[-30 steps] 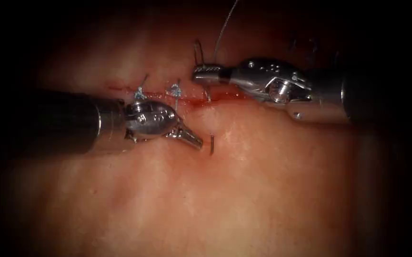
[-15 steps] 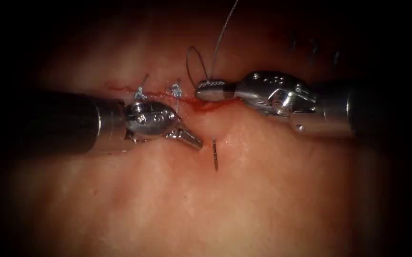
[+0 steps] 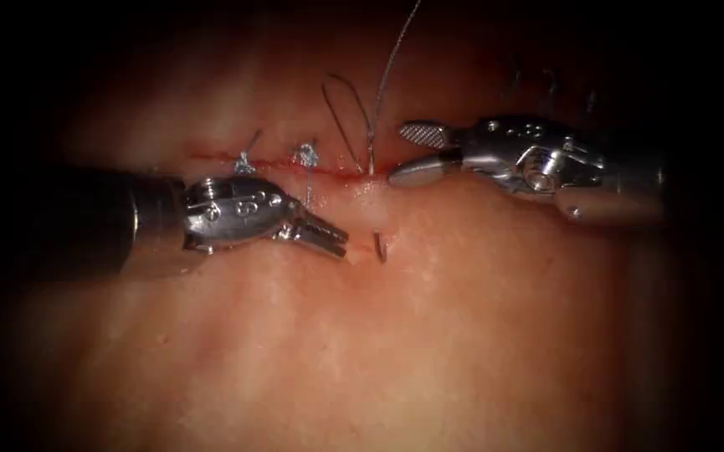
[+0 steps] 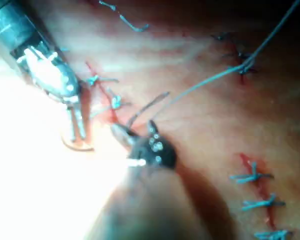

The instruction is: Wound Closure

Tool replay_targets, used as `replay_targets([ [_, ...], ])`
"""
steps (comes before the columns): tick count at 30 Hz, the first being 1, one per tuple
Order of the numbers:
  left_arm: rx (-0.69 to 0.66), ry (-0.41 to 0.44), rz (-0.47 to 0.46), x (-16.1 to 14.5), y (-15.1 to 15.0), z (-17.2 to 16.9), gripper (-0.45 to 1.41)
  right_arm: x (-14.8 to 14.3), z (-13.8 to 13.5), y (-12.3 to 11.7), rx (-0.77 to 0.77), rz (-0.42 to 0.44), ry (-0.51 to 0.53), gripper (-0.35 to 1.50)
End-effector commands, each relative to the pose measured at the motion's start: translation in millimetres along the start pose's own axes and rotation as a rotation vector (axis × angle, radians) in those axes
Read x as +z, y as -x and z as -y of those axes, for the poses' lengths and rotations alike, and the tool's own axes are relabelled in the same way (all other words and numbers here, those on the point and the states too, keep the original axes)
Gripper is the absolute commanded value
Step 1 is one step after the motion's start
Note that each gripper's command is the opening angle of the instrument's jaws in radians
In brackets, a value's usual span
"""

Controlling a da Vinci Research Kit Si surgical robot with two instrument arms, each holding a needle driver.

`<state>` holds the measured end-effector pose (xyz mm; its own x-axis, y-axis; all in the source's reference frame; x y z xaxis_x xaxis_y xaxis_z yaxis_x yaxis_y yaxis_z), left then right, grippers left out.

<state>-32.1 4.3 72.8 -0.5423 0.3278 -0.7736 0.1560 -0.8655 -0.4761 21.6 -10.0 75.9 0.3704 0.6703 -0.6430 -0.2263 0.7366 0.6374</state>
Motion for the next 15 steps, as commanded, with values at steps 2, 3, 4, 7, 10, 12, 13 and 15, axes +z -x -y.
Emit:
replay_targets([
  [2,0.034,-0.012,-0.014,0.4,-0.1,0.4,0.17,-0.3,-0.2,-0.5,0.003,-0.010,0.010,1.26],
  [3,0.049,-0.021,-0.019,0.4,-0.2,0.3,0.22,-0.5,-0.1,-0.6,0.006,-0.012,0.012,1.30],
  [4,0.053,-0.030,-0.024,0.5,-0.3,0.3,0.31,-0.7,0.1,-0.7,0.009,-0.018,0.015,1.31],
  [7,0.056,-0.066,-0.042,1.0,-0.6,0.3,0.46,-1.2,0.5,-0.9,0.013,-0.040,-0.003,1.33],
  [10,0.071,-0.087,-0.073,1.8,-1.0,0.0,0.49,-1.4,0.5,-1.1,0.011,-0.054,-0.005,1.28],
  [12,0.079,-0.097,-0.083,2.4,-1.2,-0.1,0.51,-1.5,0.2,-1.1,0.011,-0.056,-0.005,1.25],
  [13,0.078,-0.100,-0.082,2.6,-1.3,-0.2,0.51,-1.6,0.1,-1.0,0.011,-0.056,-0.006,1.23],
  [15,0.075,-0.106,-0.084,3.0,-1.5,-0.4,0.51,-1.9,-0.3,-0.8,0.010,-0.056,-0.006,1.23],
])
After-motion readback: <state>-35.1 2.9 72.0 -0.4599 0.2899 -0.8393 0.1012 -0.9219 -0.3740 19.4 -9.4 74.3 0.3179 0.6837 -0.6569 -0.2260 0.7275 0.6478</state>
